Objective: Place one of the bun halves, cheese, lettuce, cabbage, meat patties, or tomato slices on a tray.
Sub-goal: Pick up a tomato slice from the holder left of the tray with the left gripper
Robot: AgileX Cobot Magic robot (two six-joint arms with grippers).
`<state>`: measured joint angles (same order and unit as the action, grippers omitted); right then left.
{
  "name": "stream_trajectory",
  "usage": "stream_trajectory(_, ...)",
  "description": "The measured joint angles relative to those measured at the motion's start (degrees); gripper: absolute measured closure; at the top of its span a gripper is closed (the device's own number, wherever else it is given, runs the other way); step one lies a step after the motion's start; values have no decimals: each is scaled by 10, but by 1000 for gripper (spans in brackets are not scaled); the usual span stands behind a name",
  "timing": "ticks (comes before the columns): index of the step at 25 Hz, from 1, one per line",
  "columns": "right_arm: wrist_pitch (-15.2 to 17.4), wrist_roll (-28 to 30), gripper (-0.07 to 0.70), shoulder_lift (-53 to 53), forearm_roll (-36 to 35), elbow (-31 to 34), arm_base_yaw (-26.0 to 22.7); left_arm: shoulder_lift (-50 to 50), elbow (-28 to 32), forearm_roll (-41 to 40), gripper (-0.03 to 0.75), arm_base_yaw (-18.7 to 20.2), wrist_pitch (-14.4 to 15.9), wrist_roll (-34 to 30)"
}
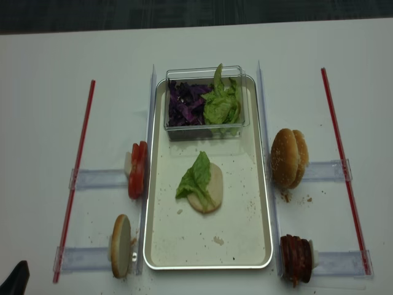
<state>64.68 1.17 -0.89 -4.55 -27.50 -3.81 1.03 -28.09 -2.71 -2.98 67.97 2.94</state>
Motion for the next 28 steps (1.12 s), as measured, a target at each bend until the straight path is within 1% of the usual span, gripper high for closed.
stream_trajectory(5,0,0,364,0,0,0,0,-1,0,0,160,0,0,0)
stream_trajectory(8,0,0,364,0,0,0,0,-36,0,0,160,0,0,0)
stream_trajectory(17,0,0,365,0,0,0,0,-245,0,0,160,0,1,0)
stream_trajectory(21,0,0,379,0,0,0,0,-337,0,0,160,0,-1,0)
stream_trajectory(28,0,0,412,0,0,0,0,-449,-1,1,160,0,-6,0)
